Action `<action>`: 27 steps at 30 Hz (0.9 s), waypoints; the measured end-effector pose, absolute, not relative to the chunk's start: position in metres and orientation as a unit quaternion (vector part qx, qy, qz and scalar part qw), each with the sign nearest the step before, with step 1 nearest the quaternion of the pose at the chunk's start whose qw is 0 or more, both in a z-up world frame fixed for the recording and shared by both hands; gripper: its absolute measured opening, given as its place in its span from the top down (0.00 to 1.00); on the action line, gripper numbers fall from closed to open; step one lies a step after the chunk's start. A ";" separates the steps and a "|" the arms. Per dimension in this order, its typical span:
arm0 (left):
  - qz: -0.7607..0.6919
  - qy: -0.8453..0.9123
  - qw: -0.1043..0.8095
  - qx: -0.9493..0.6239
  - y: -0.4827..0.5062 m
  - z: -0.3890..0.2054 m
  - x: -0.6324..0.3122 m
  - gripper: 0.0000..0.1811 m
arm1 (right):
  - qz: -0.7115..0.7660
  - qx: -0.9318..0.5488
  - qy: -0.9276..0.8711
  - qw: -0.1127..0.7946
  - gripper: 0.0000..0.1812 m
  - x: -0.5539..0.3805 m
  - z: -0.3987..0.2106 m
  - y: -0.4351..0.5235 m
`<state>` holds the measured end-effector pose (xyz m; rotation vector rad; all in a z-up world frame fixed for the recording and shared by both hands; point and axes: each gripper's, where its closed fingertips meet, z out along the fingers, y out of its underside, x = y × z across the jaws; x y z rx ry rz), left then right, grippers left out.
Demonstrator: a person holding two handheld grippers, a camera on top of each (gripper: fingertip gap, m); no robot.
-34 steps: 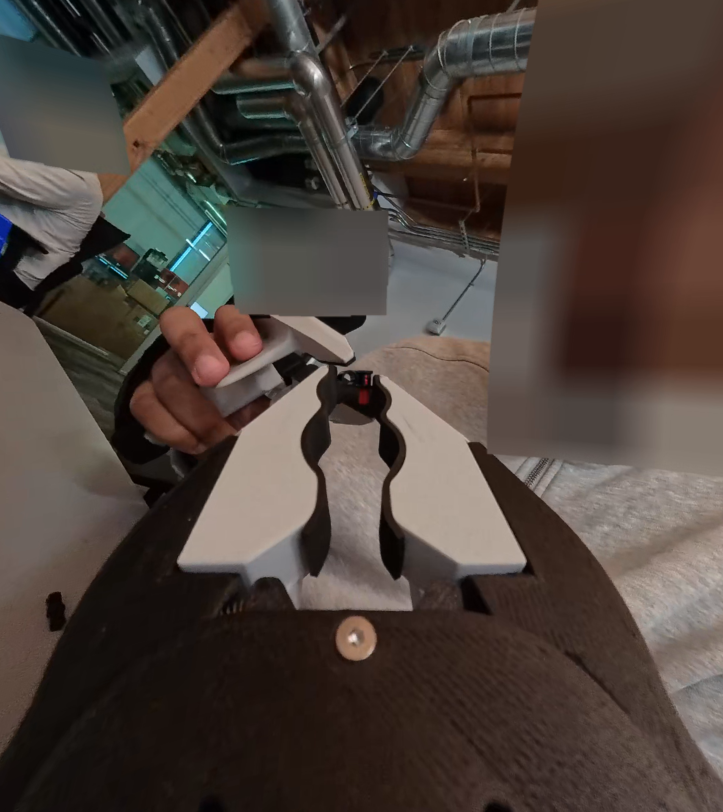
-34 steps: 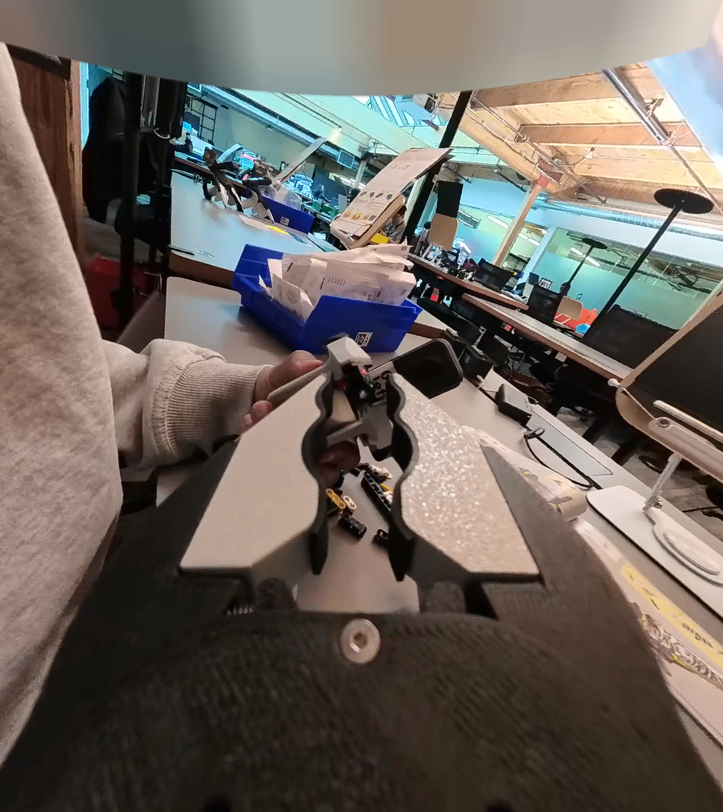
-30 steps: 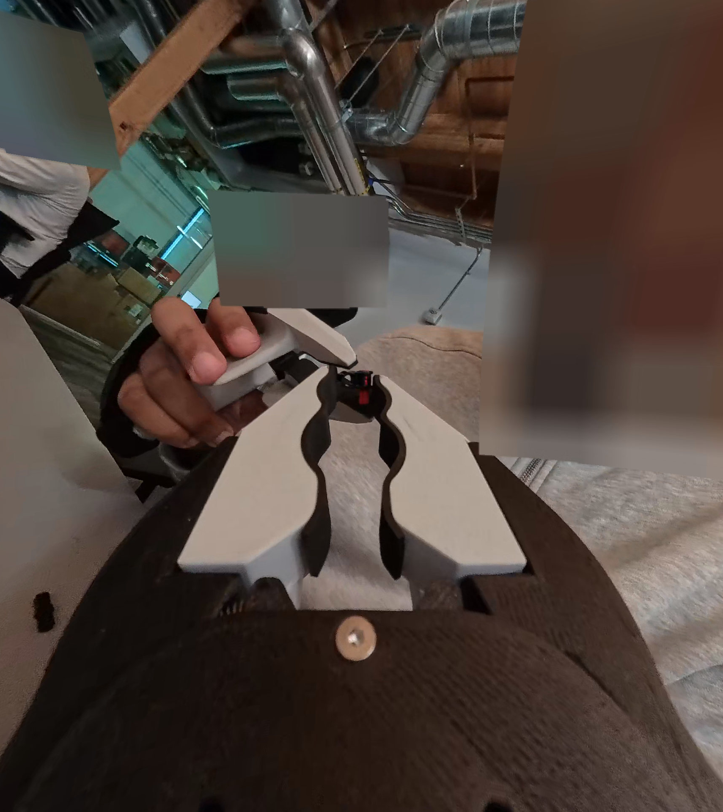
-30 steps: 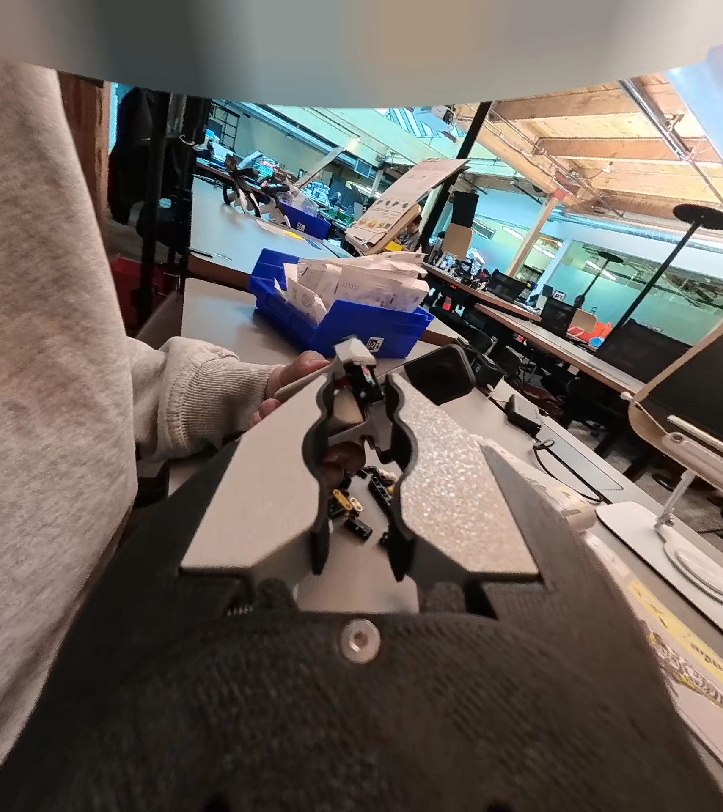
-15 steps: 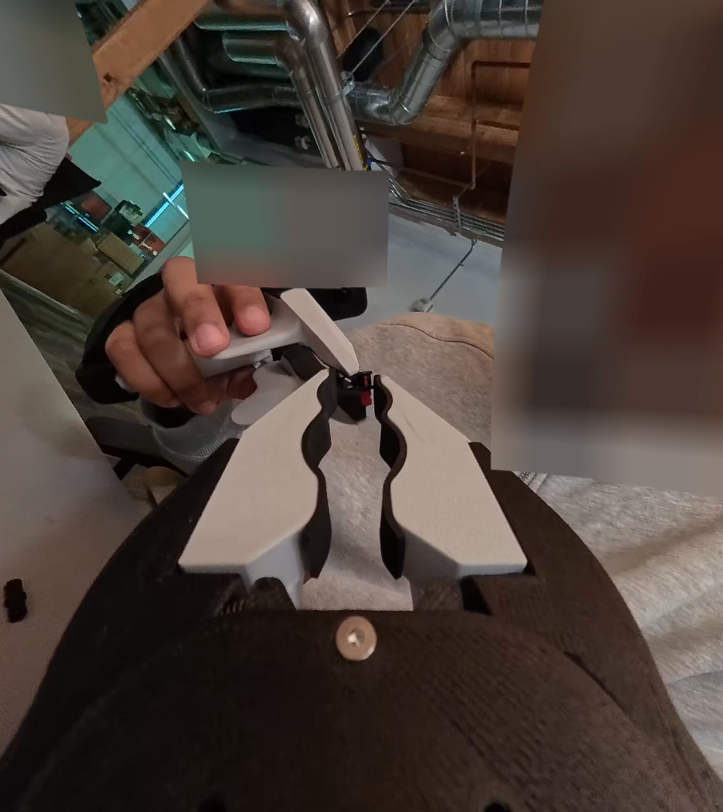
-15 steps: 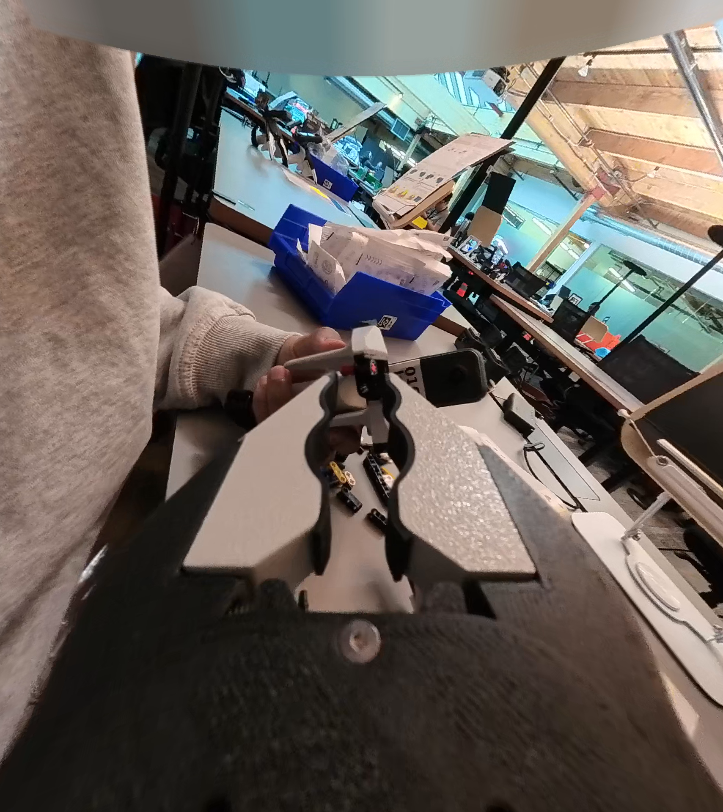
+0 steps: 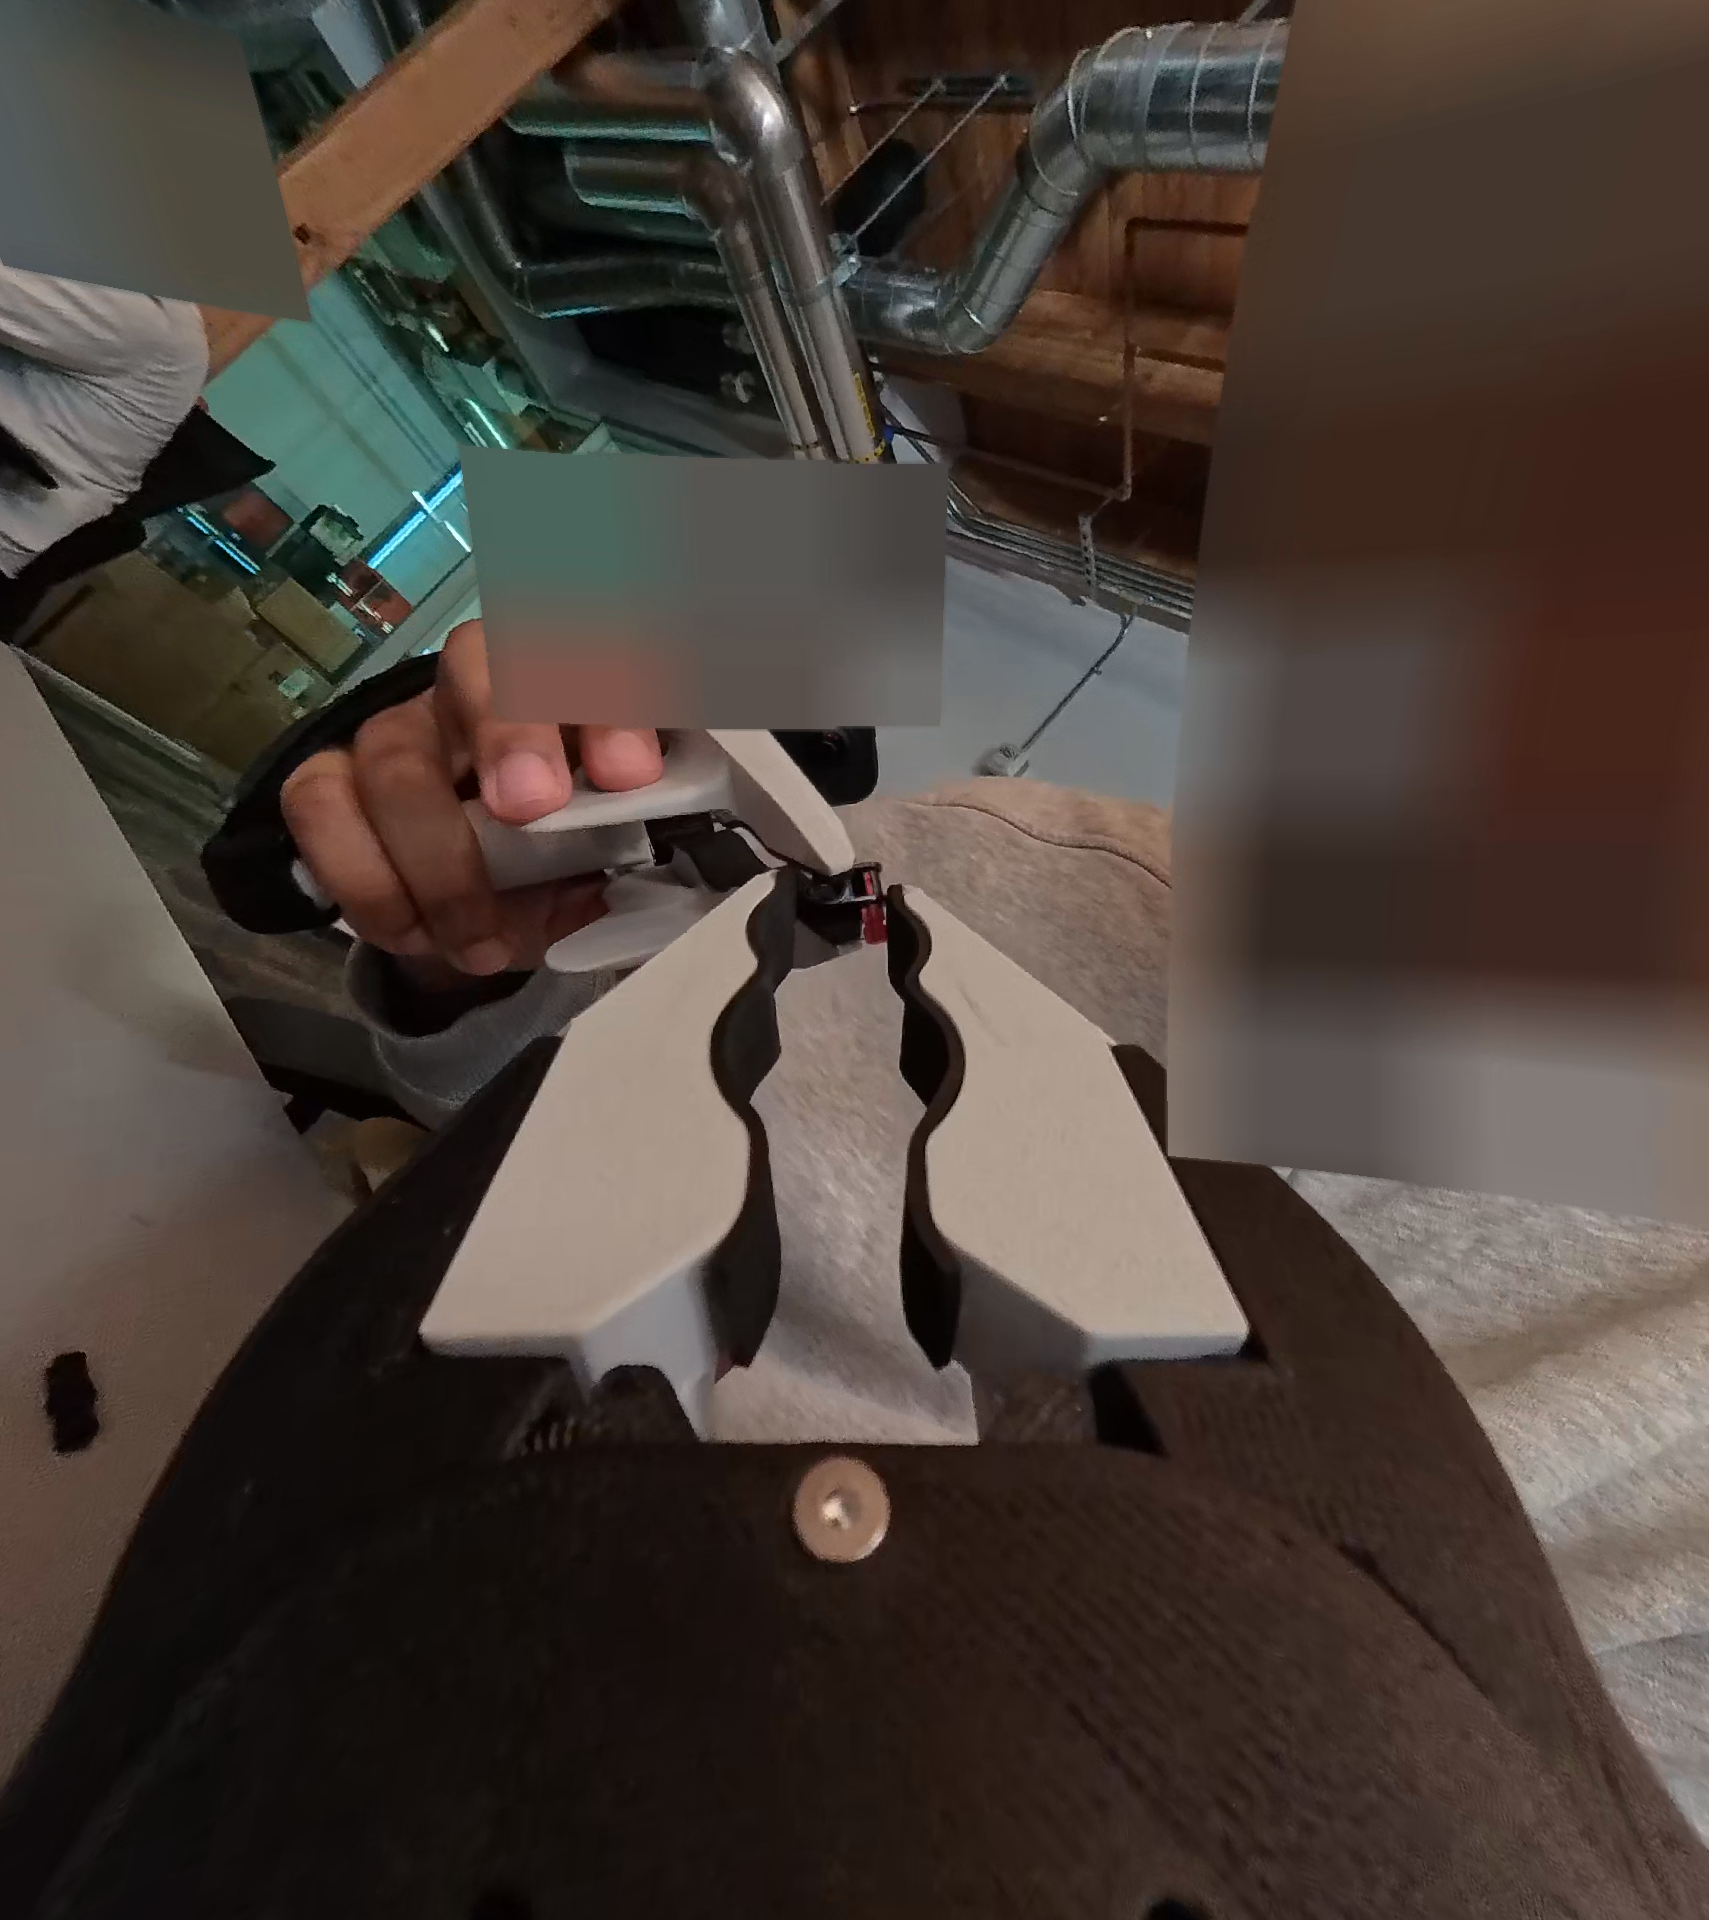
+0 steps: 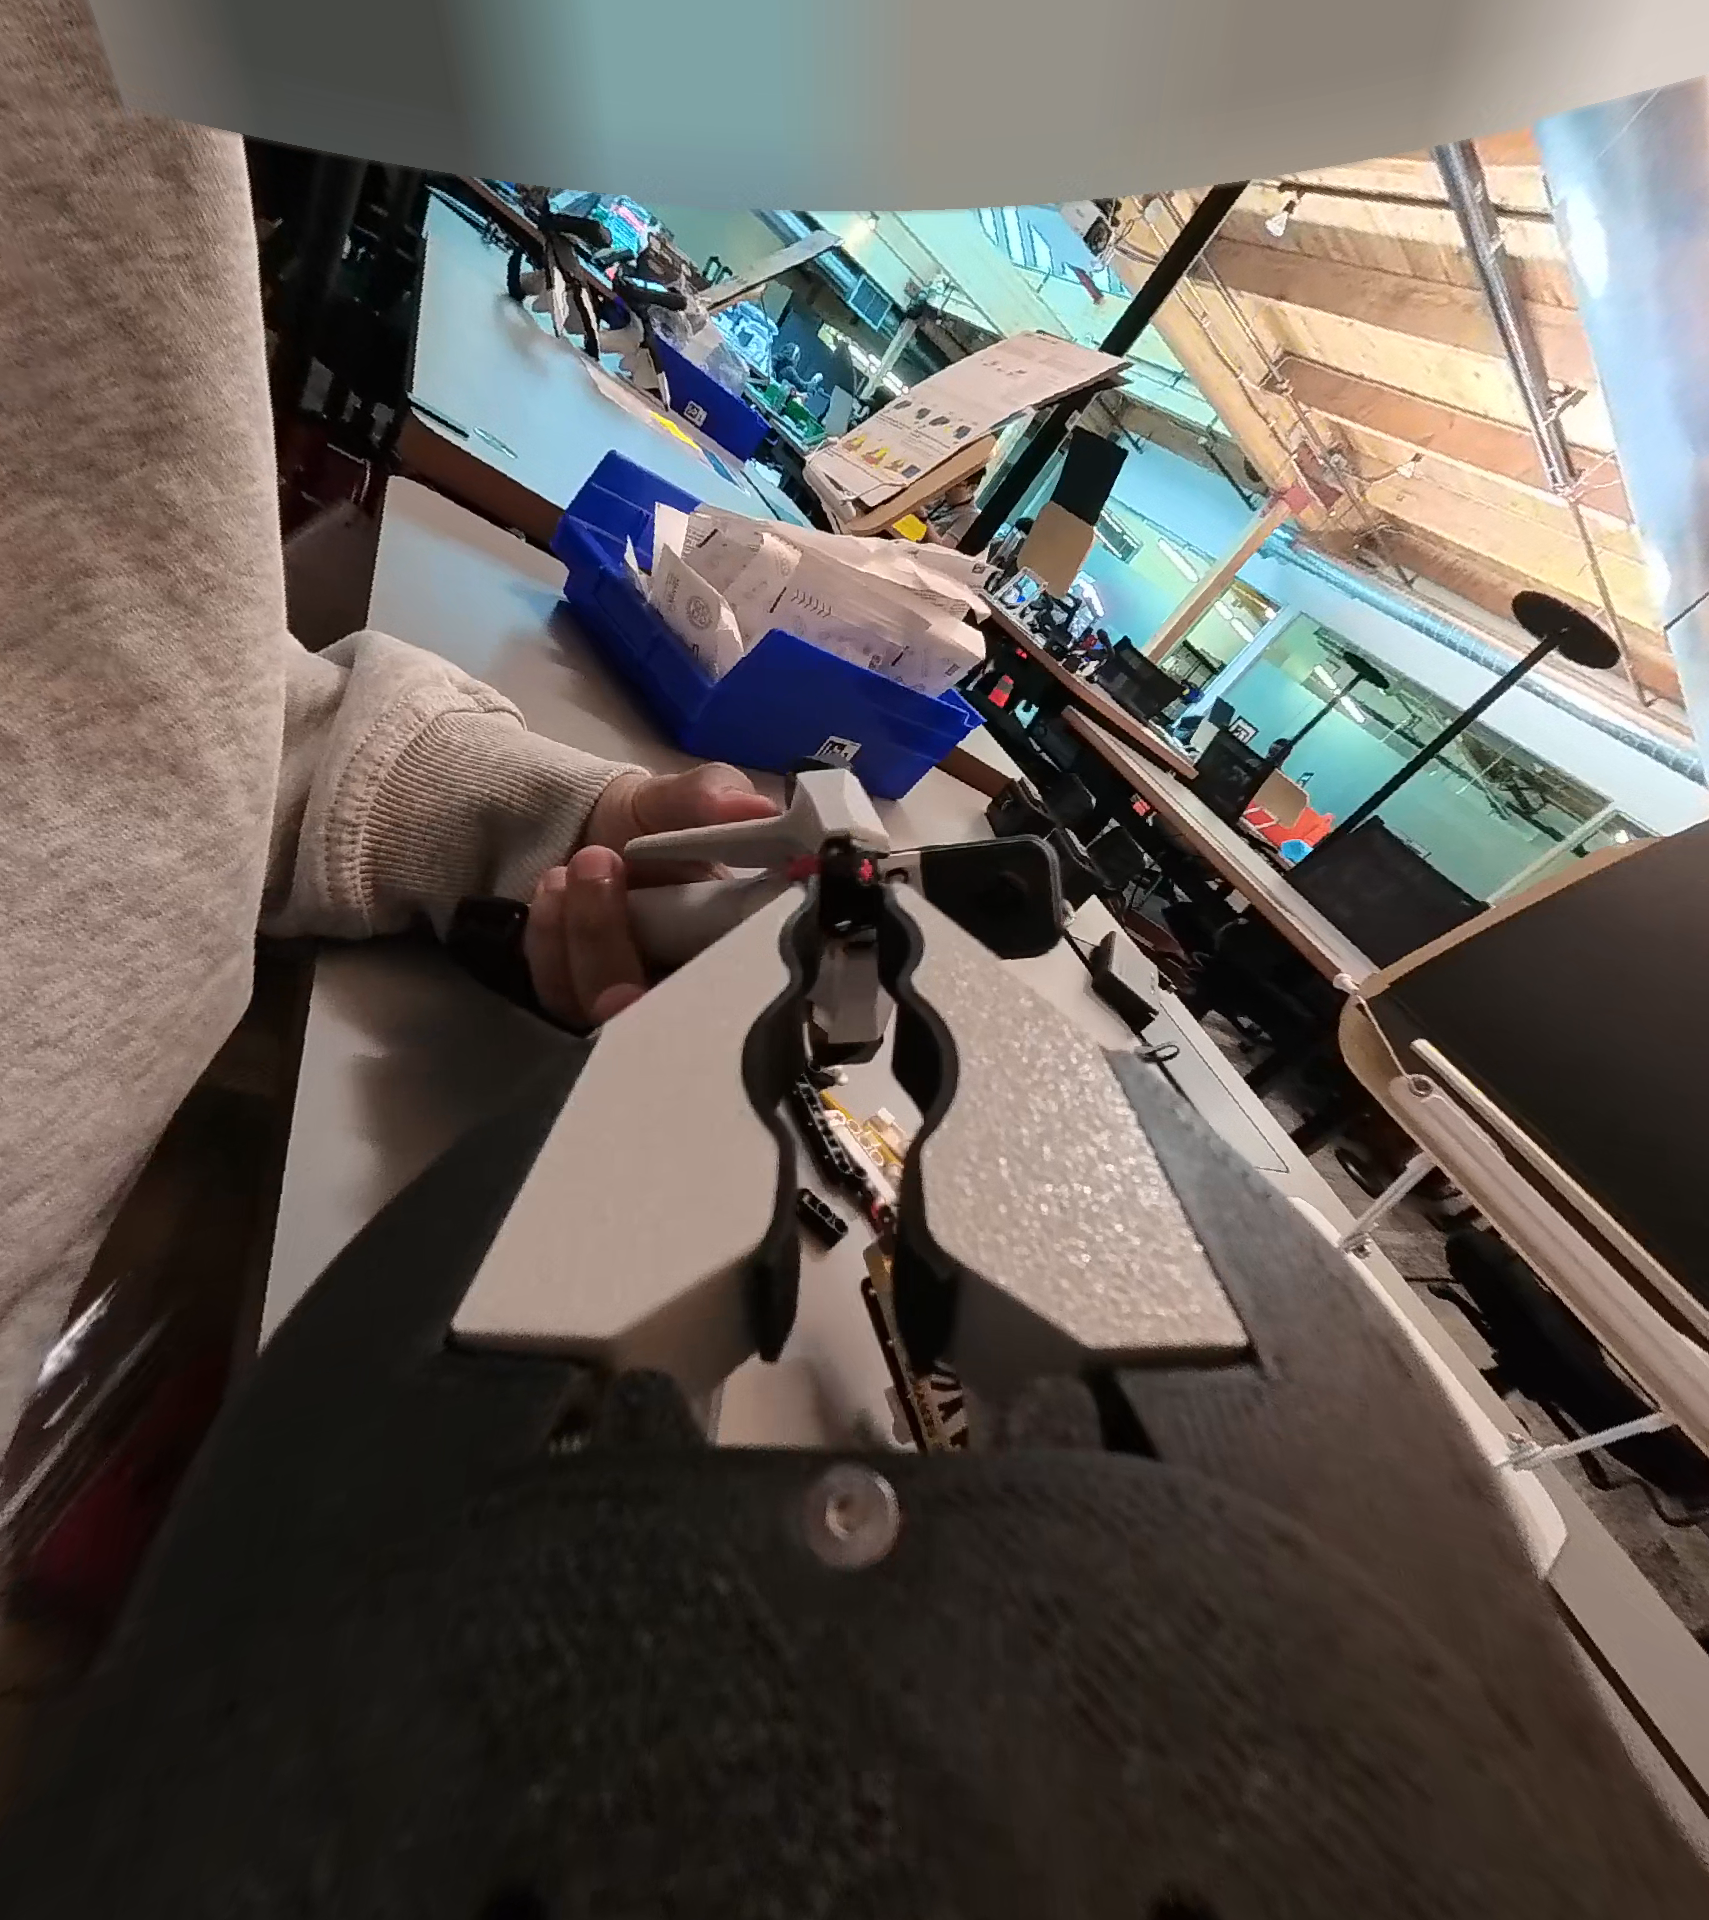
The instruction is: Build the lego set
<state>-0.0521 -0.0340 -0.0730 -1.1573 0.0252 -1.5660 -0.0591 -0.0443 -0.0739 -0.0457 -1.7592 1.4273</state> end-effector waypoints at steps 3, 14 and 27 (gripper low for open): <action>-0.657 -0.006 0.572 -0.490 -0.031 -0.074 -0.059 0.93 | 0.594 -0.028 -0.687 0.419 0.96 -0.057 -0.066 -0.041; -0.645 -0.008 0.586 -0.491 -0.031 -0.073 -0.063 0.89 | 0.583 -0.047 -0.696 0.417 0.96 -0.063 -0.071 -0.035; -0.618 -0.007 0.594 -0.516 -0.027 -0.078 -0.063 0.93 | 0.559 -0.063 -0.722 0.403 0.96 -0.069 -0.083 -0.036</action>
